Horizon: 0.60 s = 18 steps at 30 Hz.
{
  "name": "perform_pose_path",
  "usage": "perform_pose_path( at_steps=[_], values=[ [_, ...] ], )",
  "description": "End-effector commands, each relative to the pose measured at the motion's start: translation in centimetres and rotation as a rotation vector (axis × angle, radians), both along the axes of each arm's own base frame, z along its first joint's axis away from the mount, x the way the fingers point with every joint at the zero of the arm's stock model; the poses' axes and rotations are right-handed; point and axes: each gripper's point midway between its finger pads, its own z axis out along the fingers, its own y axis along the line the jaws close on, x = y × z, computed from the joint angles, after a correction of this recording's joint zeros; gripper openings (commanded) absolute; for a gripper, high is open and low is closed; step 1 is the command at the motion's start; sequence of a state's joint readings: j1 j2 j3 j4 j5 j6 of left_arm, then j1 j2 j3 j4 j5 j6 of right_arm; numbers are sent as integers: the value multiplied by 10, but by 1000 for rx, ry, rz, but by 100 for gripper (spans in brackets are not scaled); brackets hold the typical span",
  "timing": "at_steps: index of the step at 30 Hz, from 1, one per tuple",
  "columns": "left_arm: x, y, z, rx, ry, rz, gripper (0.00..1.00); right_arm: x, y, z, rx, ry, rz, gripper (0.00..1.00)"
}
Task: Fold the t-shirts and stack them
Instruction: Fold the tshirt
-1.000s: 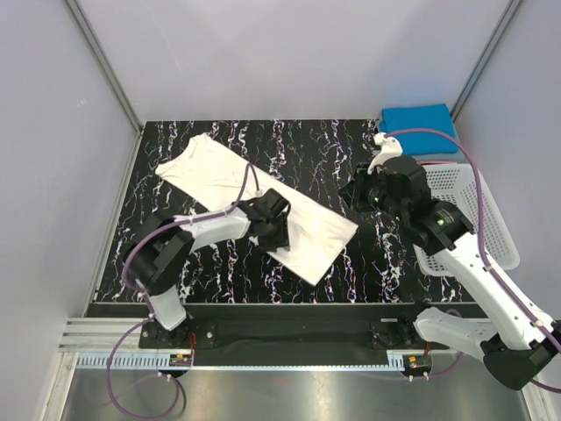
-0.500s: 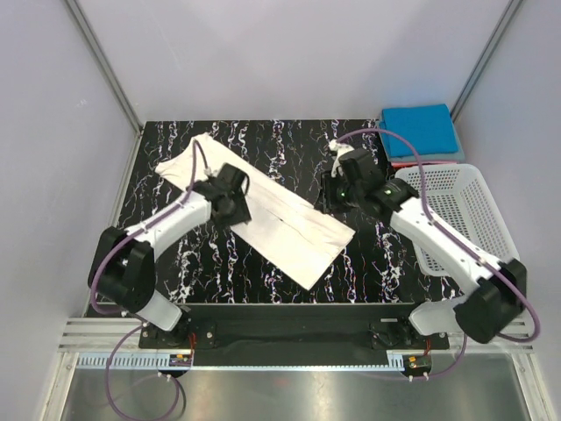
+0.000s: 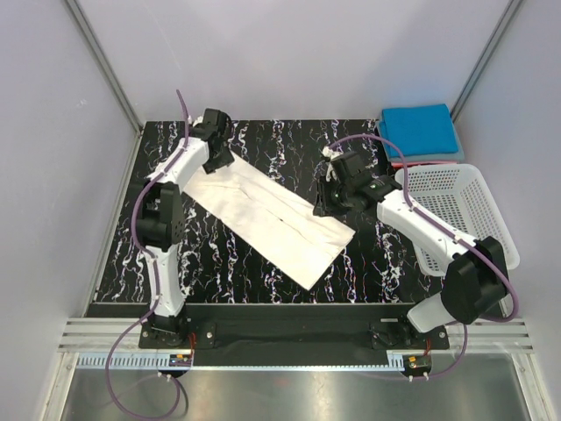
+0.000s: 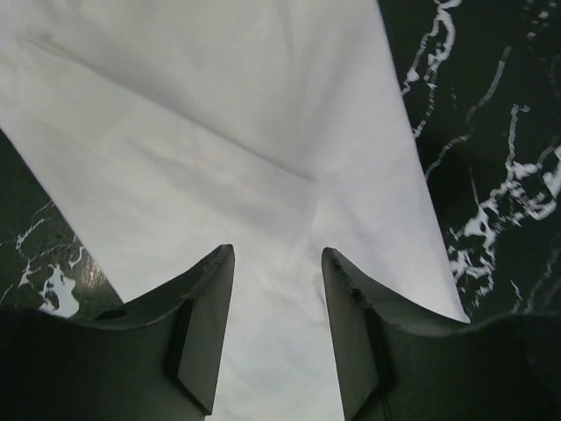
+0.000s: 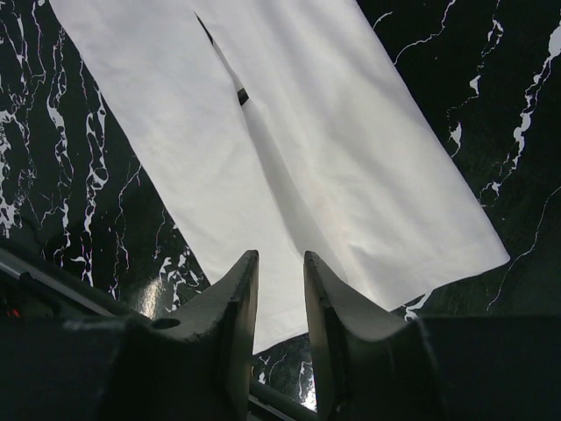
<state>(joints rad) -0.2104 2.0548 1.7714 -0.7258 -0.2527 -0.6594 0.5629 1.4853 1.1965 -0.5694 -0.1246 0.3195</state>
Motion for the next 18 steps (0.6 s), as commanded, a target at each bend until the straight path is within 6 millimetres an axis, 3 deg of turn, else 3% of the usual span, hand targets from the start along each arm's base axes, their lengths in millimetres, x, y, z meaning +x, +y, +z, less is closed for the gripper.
perform_pose_path(
  at_steps=[1,6,8,9,14,18],
  values=[
    [10,26,-17,32,38,101,49,14,10,17,55,-62,-7,34],
    [36,39,-48,-52,38,156,49,17,16,23,67,-62,18,34],
    [43,34,-64,-86,55,138,48,18,19,27,86,-65,23,33],
    [51,32,-62,-100,41,125,49,18,22,30,103,-68,30,33],
    [72,-1,-84,-237,44,-20,50,17,41,44,226,-76,48,32],
    [84,-14,-97,-297,54,-45,51,21,41,52,239,-97,34,32]
  ],
)
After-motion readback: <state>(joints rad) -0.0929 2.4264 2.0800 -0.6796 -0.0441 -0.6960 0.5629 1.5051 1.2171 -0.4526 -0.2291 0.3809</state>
